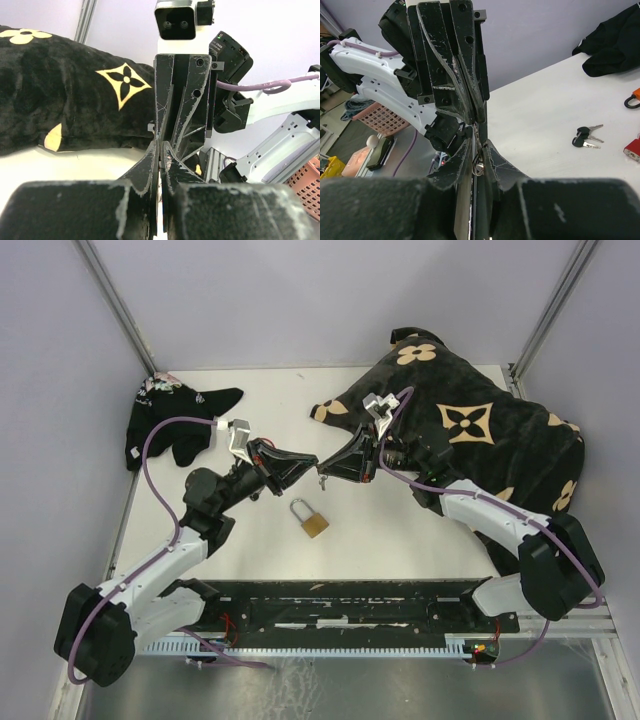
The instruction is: Unlock with the key
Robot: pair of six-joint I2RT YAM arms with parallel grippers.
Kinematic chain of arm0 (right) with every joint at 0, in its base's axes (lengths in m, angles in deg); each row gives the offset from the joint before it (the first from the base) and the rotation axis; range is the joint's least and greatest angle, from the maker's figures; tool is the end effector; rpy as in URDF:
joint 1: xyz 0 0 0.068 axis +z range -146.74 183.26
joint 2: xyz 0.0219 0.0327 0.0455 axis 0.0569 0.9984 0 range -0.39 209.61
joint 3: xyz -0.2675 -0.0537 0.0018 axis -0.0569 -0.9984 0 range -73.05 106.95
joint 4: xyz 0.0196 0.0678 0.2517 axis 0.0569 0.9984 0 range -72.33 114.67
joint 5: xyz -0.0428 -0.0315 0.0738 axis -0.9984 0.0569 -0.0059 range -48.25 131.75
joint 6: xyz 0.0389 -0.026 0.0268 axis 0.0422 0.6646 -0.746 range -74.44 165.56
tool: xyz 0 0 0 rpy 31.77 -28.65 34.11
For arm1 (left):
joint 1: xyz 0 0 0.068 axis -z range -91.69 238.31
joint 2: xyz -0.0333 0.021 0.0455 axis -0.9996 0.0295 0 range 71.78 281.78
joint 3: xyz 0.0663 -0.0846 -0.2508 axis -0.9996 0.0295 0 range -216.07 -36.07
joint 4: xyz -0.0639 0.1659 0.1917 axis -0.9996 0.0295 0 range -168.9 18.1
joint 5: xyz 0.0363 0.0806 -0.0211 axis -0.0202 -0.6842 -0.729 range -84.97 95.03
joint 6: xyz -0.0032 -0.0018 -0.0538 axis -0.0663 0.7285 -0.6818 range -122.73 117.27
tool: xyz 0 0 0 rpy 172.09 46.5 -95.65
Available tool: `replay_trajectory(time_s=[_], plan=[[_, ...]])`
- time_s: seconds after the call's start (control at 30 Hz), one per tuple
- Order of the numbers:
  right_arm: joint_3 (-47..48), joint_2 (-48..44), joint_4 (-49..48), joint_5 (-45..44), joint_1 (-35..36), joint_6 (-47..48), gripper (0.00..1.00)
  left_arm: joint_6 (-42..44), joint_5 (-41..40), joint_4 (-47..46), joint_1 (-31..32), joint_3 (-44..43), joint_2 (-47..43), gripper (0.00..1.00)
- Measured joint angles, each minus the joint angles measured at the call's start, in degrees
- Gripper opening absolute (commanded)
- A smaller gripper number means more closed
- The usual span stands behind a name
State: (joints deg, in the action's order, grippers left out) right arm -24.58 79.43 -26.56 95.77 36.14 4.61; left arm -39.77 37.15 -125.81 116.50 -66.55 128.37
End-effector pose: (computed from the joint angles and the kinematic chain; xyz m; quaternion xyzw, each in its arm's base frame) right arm 0.2416 0.1905 0.3184 -0.3152 0.5789 0.6447 0.3870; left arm 0.1836 -0.1198 0.3169 0.1849 0.5616 -0.5587 0.5816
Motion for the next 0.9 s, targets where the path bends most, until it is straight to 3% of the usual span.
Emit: replay_trajectory(time_s=[0.23, 0.47, 0.57, 0.7, 0.8, 0.9], plan=[[0.0, 0.5, -1.62, 0.0, 0.0, -0.87, 0.2, -2.27, -0.76, -1.97, 0.0, 0.22, 0.83, 0.03], [0.0, 0.63, -2.1, -0.04, -0.13, -1.31, 0.03, -3.93, -1.22, -3.78, 0.0, 0.61, 1.42, 0.03], [0.0, 0.85, -2.08, -0.11, -0.22, -1.51, 0.02, -4.59, -1.73, -4.46, 0.0, 0.87, 1.88, 0.04], [0.0, 1.03, -2.08, -0.48, -0.28, -1.92, 0.02, -5.22, -2.62, -4.35, 0.0, 0.96, 1.99, 0.24], [0.0, 1.05, -1.42, -1.07, -0.26, -2.25, 0.02, -5.62, -4.52, -2.6, 0.0, 1.01, 1.73, 0.47], [-0.02, 1.01, 0.46, -1.75, -0.28, -1.99, 0.02, -6.01, -7.98, 2.73, 0.0, 1.01, 0.31, 0.56]])
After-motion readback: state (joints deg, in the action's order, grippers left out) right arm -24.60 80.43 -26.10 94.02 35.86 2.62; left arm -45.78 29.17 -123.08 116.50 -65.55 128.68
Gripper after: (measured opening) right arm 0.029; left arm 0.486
